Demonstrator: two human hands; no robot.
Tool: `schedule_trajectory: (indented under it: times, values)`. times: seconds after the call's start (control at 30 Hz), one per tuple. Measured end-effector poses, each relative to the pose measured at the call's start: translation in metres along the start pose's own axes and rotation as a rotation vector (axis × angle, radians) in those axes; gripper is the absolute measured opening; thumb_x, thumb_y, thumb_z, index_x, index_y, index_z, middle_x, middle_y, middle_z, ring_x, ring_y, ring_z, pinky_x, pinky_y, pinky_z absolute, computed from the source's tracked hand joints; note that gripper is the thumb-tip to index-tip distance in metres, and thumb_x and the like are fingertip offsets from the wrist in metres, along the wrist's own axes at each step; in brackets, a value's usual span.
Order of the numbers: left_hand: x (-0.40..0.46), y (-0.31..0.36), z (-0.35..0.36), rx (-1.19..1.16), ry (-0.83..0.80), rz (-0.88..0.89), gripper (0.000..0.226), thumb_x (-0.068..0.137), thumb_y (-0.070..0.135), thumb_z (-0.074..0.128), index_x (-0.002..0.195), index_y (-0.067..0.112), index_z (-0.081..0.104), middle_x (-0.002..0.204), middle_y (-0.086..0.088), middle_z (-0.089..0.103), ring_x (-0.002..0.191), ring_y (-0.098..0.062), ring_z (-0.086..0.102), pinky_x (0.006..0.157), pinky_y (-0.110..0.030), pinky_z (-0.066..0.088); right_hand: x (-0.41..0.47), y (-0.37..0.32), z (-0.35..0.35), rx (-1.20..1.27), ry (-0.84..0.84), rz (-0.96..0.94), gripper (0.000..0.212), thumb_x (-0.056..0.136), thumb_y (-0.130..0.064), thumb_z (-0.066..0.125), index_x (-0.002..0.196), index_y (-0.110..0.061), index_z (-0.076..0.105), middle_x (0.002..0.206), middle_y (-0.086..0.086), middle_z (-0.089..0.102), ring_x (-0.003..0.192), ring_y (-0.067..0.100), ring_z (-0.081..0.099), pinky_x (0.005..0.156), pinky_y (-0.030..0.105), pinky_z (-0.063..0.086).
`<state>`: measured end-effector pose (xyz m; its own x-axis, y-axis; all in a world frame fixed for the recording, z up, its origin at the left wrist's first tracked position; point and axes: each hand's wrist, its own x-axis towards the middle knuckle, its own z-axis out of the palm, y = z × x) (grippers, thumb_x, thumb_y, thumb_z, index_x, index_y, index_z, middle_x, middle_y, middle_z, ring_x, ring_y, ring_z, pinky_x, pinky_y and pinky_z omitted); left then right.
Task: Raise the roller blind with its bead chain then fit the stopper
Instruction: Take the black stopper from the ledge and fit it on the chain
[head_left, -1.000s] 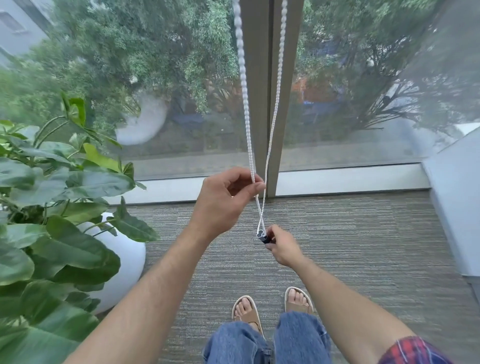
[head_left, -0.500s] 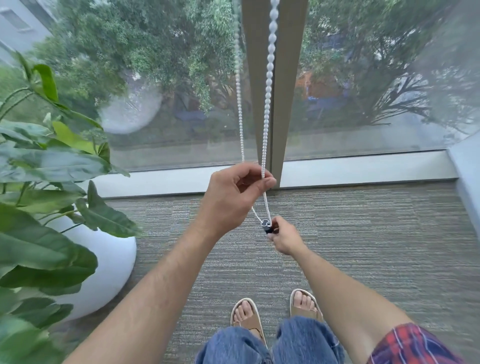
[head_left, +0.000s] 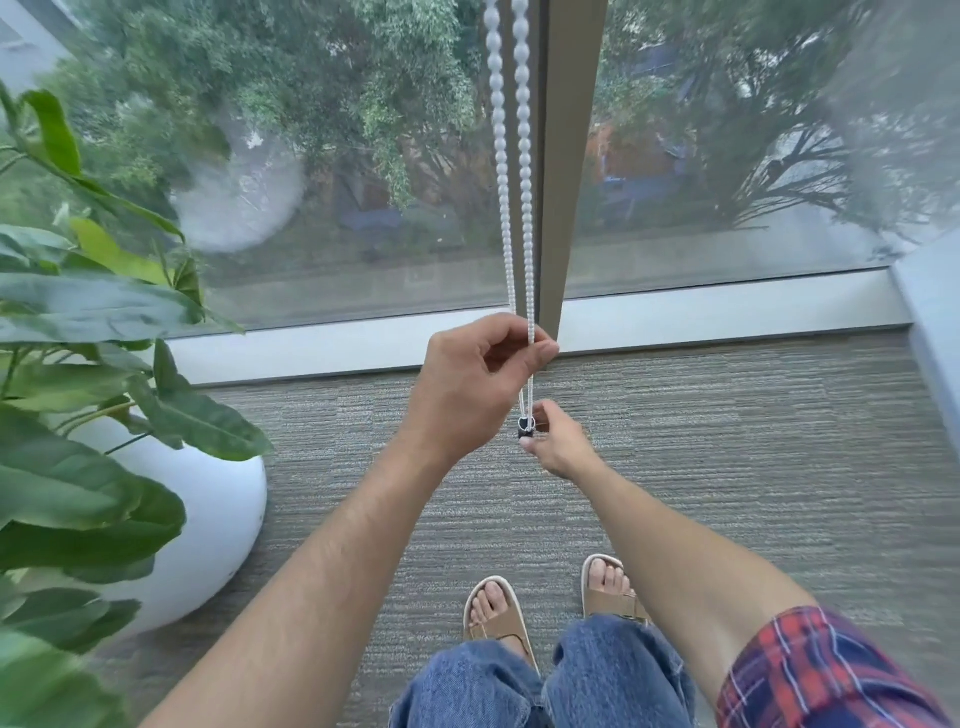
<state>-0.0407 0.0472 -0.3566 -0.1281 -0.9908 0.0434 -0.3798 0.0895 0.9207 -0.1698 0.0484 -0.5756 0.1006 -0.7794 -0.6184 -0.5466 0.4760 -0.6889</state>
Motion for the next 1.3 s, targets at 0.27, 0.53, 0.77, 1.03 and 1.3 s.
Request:
schedule_trajectory:
  times: [0.27,0.53,0.77,1.03,1.3]
  values:
    - [0.012,0.066,-0.019,0.02,0.045,0.012,0.014,0.087,0.014,0.073,0.08,0.025,0.069,0.065,0.027,0.065,0.063,0.006,0.059,0.065,-0.009,0.044,-0.048,-0.096,-0.053,0.163,-0.052,-0.287,0.023,0.083,-0.014,0.072,0.098,-0.029,0.064,0.09,-0.012,0.068,0.073,-0.001,0.064,0.057,0.008,0.045]
    - [0.03,0.166,-0.057,-0.031,0.09,0.067,0.02,0.087,0.015,0.073,0.077,0.031,0.068,0.067,0.022,0.067,0.064,0.001,0.061,0.064,-0.013,0.047,-0.125,-0.203,-0.115,0.303,-0.018,-0.465,0.014,0.083,-0.019,0.074,0.096,-0.02,0.07,0.092,0.002,0.075,0.08,0.007,0.066,0.074,0.027,0.054]
    - [0.048,0.258,-0.1,-0.08,0.154,0.121,0.006,0.086,0.021,0.071,0.084,0.027,0.071,0.071,0.011,0.07,0.067,-0.013,0.068,0.071,-0.048,0.06,-0.2,-0.302,-0.169,0.356,0.073,-0.656,0.022,0.08,-0.031,0.072,0.102,-0.029,0.07,0.103,0.0,0.076,0.093,0.005,0.068,0.078,0.026,0.055]
    - [0.061,0.344,-0.135,-0.193,-0.007,0.063,0.048,0.084,0.011,0.075,0.129,0.02,0.059,0.118,-0.006,0.071,0.114,-0.013,0.066,0.102,-0.031,0.05,-0.288,-0.405,-0.25,0.451,0.163,-0.868,0.041,0.08,-0.012,0.063,0.12,-0.016,0.061,0.106,0.006,0.073,0.097,0.017,0.071,0.086,0.033,0.056]
    - [0.079,0.443,-0.166,-0.334,0.113,0.219,0.038,0.087,0.042,0.063,0.121,0.025,0.065,0.111,0.006,0.075,0.109,-0.012,0.069,0.094,-0.023,0.051,-0.364,-0.506,-0.322,0.34,0.204,-0.966,0.066,0.081,-0.008,0.065,0.142,-0.021,0.044,0.129,0.006,0.063,0.105,0.015,0.068,0.097,0.037,0.055]
